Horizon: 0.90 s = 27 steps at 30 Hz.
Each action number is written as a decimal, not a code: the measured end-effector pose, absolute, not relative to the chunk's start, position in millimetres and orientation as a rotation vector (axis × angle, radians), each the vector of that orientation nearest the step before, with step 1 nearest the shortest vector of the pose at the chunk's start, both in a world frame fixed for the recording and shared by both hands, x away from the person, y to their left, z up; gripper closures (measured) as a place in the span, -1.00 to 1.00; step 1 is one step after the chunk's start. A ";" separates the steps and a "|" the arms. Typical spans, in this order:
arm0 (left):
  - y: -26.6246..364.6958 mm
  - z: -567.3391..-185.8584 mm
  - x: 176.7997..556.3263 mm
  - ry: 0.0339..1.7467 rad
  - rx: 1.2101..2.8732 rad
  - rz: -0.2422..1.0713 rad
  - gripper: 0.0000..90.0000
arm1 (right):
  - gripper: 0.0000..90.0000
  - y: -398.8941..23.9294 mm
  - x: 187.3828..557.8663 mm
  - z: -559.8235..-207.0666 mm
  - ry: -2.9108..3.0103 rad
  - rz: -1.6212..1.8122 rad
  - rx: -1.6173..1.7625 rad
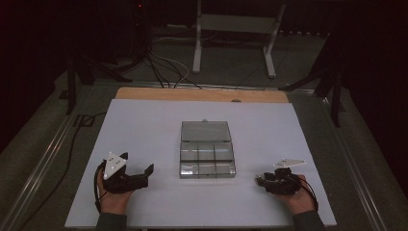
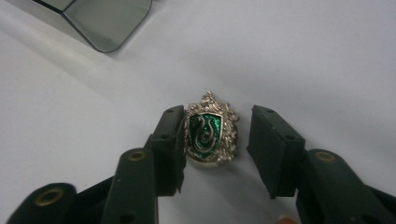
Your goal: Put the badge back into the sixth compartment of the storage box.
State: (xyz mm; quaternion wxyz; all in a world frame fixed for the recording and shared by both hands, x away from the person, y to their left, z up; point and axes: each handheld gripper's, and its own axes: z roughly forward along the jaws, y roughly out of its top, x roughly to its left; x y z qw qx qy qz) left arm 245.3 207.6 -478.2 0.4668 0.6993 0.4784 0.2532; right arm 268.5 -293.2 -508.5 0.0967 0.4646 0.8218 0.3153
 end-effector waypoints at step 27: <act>206.7 -478.8 245.0 1.181 1.726 0.627 -0.97 | 0.93 -272.0 254.9 -494.6 2.505 0.892 1.205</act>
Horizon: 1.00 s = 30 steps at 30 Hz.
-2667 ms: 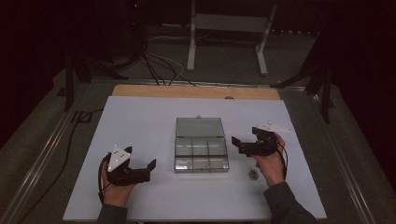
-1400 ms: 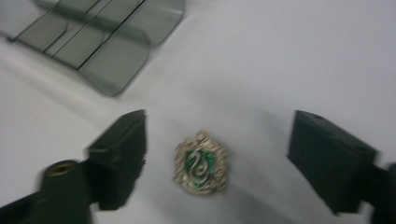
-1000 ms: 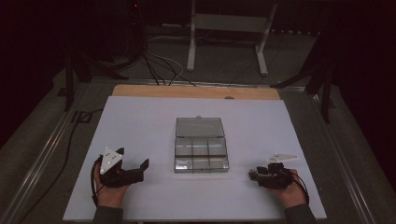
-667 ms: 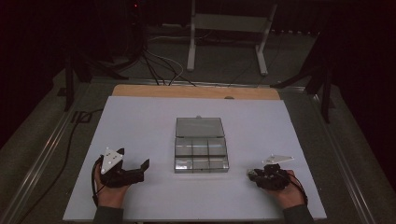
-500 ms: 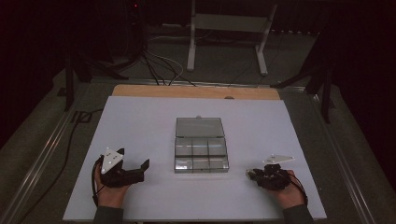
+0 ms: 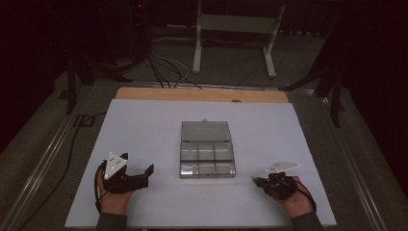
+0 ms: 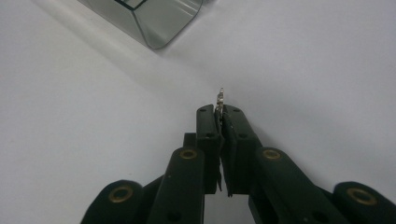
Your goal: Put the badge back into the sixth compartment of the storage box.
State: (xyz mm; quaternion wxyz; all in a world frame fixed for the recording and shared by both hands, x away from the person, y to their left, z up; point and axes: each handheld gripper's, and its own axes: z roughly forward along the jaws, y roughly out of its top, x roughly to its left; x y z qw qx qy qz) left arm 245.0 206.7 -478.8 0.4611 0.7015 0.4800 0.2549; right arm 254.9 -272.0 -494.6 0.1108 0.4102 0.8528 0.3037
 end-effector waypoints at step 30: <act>208.0 -479.2 245.1 1.180 1.718 0.625 -0.97 | 0.95 -280.2 255.3 -478.9 2.399 1.023 1.254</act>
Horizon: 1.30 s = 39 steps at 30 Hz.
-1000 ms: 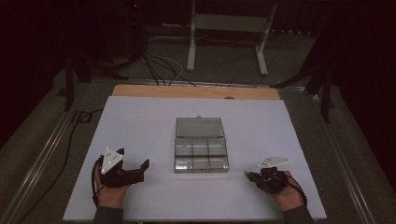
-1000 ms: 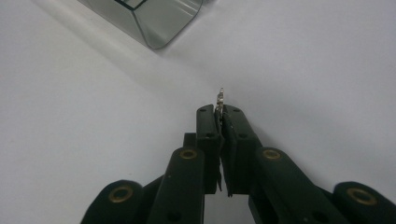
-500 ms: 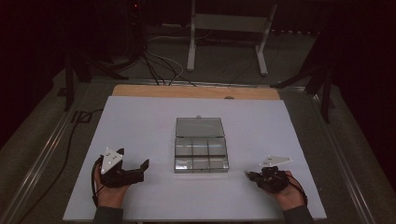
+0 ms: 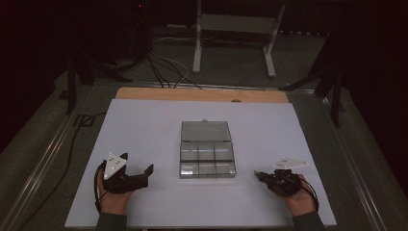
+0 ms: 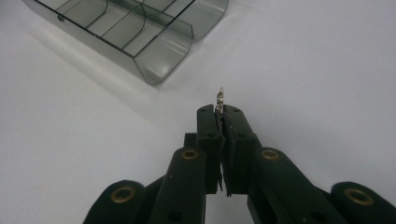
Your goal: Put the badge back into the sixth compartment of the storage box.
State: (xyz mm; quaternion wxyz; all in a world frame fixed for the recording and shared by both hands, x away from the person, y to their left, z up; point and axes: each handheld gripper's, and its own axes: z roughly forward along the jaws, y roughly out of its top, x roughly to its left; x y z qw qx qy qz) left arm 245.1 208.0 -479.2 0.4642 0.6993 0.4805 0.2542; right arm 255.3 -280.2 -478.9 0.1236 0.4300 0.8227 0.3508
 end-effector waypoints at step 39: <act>210.0 -481.2 244.9 1.189 1.712 0.617 -0.97 | 0.95 -266.0 269.1 -438.4 2.304 1.217 1.223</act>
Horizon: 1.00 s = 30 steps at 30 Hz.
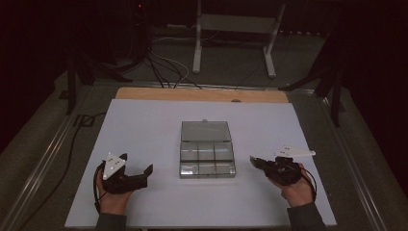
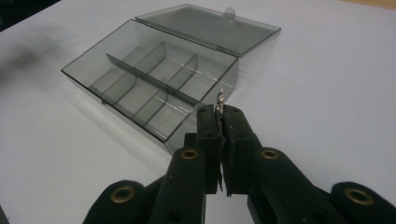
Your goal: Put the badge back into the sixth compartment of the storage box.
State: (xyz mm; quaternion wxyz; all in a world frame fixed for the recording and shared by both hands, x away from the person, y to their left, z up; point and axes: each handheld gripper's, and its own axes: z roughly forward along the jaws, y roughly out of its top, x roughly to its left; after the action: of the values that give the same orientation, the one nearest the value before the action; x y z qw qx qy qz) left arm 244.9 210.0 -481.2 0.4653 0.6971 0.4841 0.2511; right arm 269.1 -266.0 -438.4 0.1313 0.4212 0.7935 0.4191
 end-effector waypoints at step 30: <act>210.0 -482.3 245.6 1.188 1.711 0.614 -0.97 | 0.95 -220.7 288.8 -445.0 2.362 1.266 1.203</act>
State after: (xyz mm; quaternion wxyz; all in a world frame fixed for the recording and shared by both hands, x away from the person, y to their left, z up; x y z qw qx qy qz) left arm 245.6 210.0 -482.3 0.4662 0.6972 0.4838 0.2500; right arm 288.8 -220.7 -445.0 0.1019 0.4075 0.7998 0.4288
